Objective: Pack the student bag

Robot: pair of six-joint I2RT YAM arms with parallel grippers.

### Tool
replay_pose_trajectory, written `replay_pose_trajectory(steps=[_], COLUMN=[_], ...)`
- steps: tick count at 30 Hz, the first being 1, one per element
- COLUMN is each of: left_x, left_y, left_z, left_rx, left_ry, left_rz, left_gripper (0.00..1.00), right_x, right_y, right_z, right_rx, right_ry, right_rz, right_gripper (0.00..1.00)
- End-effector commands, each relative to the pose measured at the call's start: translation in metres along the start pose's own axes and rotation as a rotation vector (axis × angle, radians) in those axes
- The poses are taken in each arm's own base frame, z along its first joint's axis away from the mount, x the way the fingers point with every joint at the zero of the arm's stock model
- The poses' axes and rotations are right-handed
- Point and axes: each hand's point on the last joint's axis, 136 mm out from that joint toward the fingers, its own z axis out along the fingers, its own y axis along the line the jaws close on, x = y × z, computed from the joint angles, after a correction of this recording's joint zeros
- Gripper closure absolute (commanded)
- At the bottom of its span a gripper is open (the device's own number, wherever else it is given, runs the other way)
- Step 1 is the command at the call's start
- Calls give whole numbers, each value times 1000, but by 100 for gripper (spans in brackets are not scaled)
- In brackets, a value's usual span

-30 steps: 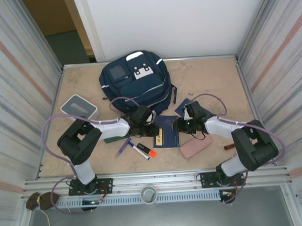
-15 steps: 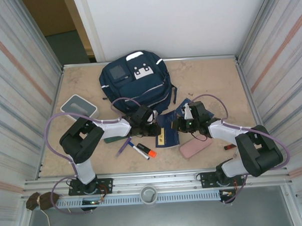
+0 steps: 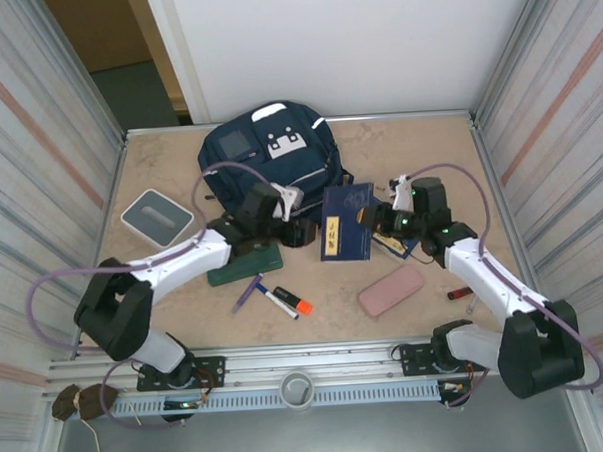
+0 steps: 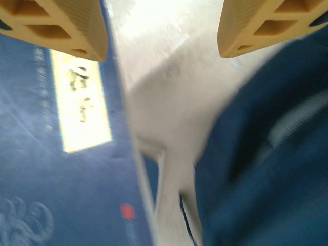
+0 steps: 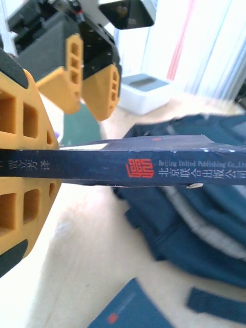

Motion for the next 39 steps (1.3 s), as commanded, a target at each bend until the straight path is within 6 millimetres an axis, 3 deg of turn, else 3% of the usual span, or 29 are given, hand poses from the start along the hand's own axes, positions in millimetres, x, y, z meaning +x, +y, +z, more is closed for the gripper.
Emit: replay_pose_trajectory(steps=[1,5,9,17,23,30,33,39], left_x=[-25,-50,-60,-54,-45,-26,-26,-57], left_y=[34,59,76,94,114,137,140,116], left_z=[-14,-12,3,46,75,103,107,89], left_rx=[-132,-209,-262,-228,-258,-295,-301,-248], left_ry=[3,57,152,313,380,462,465,348], left_rz=[190,349,502,583,581,581,573,551], left_gripper=[35,30,25,20,22,38,50,84], right_x=[-18,-37,-45,-37,-32,-23,-22,-24], right_y=[20,11,-1,-16,-19,-26,-28,-28], right_z=[-21,-35,-39,-34,-34,-32,-31,-33], right_rx=[-27,37,53,64,66,75,77,98], right_ry=[-17,-49,-62,-36,-28,-15,-12,-8], right_rz=[20,24,44,72,83,100,104,94], right_gripper=[100,100,100,100,100,100,100,100])
